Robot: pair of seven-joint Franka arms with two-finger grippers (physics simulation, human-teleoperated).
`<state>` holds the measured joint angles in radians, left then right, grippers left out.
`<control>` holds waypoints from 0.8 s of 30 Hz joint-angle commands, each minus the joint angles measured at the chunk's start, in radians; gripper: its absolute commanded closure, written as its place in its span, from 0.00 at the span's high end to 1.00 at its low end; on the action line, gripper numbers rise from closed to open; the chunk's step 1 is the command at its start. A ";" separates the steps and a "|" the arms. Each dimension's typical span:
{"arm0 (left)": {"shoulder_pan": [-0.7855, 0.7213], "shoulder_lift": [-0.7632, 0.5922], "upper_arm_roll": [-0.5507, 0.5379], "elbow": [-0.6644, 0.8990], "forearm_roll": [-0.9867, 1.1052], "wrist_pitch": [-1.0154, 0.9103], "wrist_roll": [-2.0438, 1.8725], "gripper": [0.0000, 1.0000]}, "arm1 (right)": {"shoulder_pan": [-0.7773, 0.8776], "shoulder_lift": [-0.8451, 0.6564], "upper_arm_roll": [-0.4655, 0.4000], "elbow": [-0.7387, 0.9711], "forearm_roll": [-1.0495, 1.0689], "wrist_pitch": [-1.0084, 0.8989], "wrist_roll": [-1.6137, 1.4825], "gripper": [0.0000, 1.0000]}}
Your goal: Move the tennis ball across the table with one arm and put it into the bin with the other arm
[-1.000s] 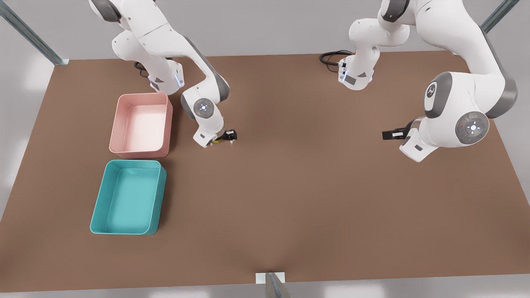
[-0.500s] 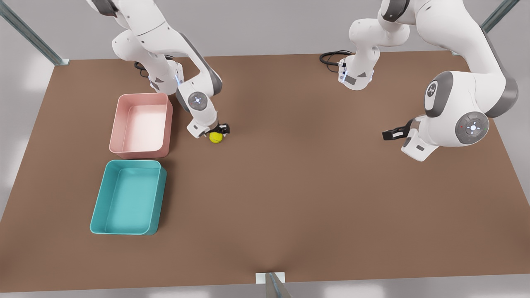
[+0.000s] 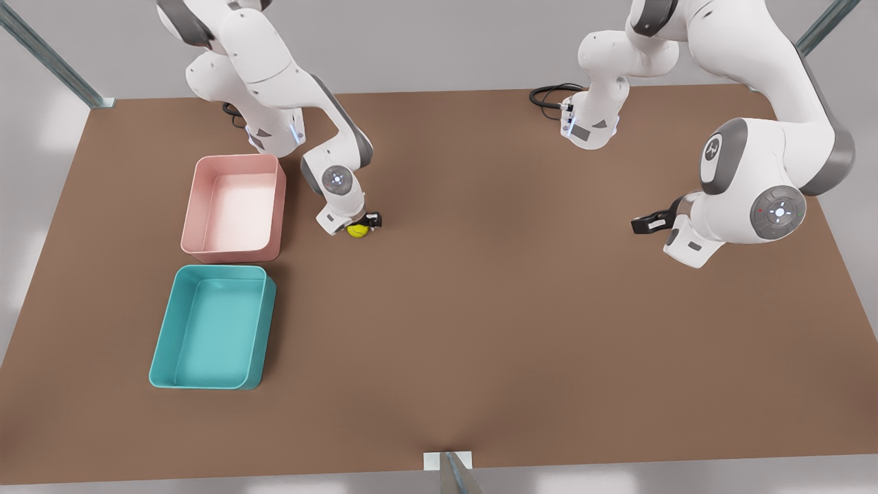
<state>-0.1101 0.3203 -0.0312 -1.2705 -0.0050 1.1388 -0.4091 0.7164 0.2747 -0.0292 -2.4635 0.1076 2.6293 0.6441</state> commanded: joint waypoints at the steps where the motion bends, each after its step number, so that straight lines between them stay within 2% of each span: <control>1: 0.000 -0.001 -0.001 0.000 0.000 -0.001 -0.039 1.00 | 0.000 0.004 0.000 0.000 0.001 0.026 0.017 1.00; 10: 0.001 0.000 -0.001 0.000 -0.024 -0.002 -0.043 1.00 | 0.000 0.041 0.000 0.005 0.001 0.037 0.017 1.00; 11: 0.000 -0.001 -0.001 0.000 -0.024 -0.002 -0.045 1.00 | 0.000 0.041 0.000 0.006 0.001 0.038 0.017 0.95; 12: 0.000 -0.001 -0.001 0.000 -0.024 -0.002 -0.045 1.00 | 0.000 0.041 0.000 0.006 0.000 0.040 0.017 0.85; 13: 0.000 -0.001 -0.001 0.000 -0.024 -0.002 -0.045 1.00 | 0.000 0.041 0.000 0.006 0.000 0.040 0.016 0.79; 15: -0.002 -0.001 -0.001 0.000 -0.026 -0.002 -0.046 1.00 | 0.000 0.049 0.000 0.012 0.000 0.043 0.015 0.73; 24: 0.007 0.000 -0.013 0.000 -0.023 -0.002 -0.045 1.00 | -0.043 -0.008 -0.002 0.041 0.001 0.038 -0.030 0.72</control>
<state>-0.1044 0.3215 -0.0450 -1.2705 -0.0296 1.1377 -0.4423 0.6823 0.2736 -0.0308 -2.4262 0.1110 2.6691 0.6442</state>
